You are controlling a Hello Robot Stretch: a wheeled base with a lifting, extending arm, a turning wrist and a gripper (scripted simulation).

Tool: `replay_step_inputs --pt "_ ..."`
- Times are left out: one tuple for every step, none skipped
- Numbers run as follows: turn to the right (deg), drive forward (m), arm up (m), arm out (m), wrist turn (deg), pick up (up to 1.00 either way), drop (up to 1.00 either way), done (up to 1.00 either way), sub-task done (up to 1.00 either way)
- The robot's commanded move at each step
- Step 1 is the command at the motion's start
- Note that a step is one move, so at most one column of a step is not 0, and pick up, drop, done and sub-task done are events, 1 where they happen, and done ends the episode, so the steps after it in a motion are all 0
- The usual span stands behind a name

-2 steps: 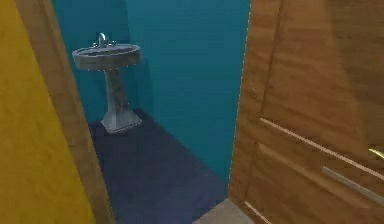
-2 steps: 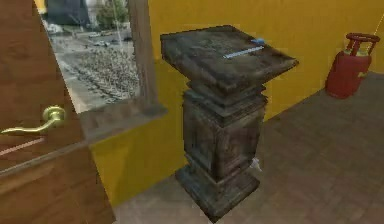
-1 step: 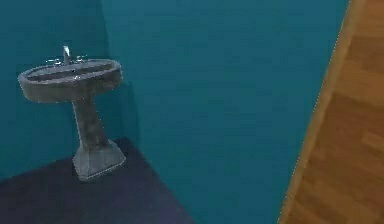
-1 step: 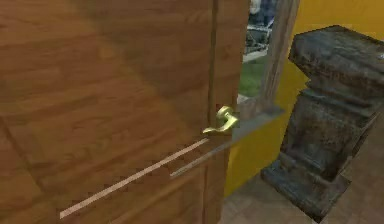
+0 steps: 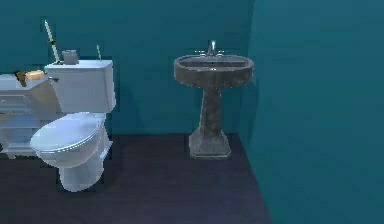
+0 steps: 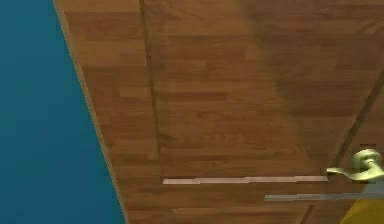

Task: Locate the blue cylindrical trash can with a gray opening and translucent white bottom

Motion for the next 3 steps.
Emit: replay_step_inputs --pt "0.0 0.05 0.0 0.0 0.0 0.0 0.0 0.0 0.0" --pt "-27.0 0.0 0.0 0.0 0.0 0.0 0.0 0.0 0.0" --pt "0.0 0.65 0.0 0.0 0.0 0.0 0.0 0.0 0.0"
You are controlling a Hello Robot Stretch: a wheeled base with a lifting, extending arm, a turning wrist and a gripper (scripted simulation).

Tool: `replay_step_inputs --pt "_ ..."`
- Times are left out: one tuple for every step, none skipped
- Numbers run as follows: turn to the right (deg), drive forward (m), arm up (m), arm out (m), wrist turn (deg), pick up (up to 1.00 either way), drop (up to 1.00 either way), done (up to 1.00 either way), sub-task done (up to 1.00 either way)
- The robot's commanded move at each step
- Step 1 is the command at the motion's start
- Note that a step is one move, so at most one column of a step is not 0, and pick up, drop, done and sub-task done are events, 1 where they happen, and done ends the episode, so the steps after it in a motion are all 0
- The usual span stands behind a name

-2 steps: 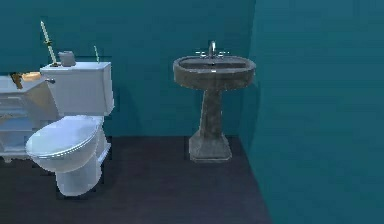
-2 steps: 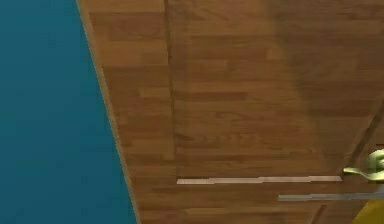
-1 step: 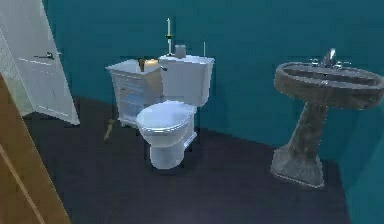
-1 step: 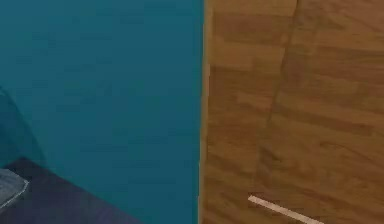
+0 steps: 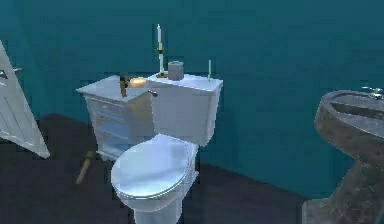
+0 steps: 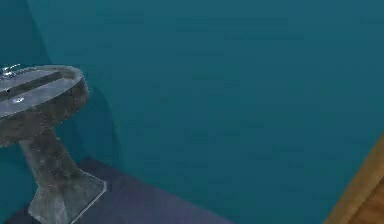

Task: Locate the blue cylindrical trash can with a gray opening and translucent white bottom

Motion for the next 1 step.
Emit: replay_step_inputs --pt "-45.0 0.0 0.0 0.0 0.0 0.0 0.0 0.0 0.0"
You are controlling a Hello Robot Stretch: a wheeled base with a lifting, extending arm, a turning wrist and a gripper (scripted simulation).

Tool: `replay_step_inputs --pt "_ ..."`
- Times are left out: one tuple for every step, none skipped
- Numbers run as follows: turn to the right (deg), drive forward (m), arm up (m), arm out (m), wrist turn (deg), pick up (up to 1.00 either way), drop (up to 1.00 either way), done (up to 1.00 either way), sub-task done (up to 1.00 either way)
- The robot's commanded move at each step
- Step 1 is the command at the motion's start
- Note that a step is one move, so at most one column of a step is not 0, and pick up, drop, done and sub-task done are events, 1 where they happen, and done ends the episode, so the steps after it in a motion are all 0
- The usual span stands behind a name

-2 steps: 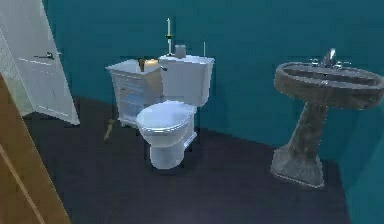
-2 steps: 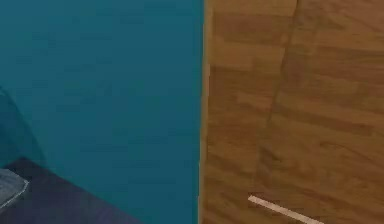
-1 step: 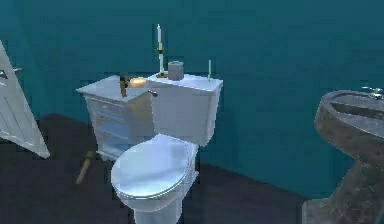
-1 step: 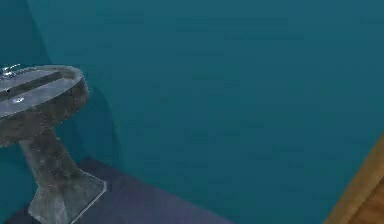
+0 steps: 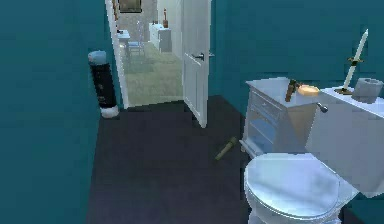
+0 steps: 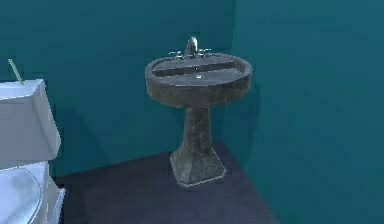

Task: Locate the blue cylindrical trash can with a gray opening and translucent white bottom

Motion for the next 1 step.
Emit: replay_step_inputs --pt "-15.0 0.0 0.0 0.0 0.0 0.0 0.0 0.0 0.0"
